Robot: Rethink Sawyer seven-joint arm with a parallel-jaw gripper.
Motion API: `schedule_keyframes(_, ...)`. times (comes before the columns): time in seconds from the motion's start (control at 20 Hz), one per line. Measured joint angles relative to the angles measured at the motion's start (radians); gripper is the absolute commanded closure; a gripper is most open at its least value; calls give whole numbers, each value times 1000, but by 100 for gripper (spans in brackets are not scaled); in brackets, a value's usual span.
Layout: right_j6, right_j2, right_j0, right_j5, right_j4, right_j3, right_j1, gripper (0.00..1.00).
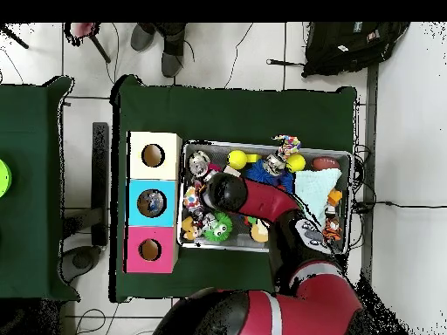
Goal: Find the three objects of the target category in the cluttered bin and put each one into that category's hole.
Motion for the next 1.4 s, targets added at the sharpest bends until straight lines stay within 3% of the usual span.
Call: schedule_keyframes(1.4,0,-11,-82,3,-14,151,-21,100)
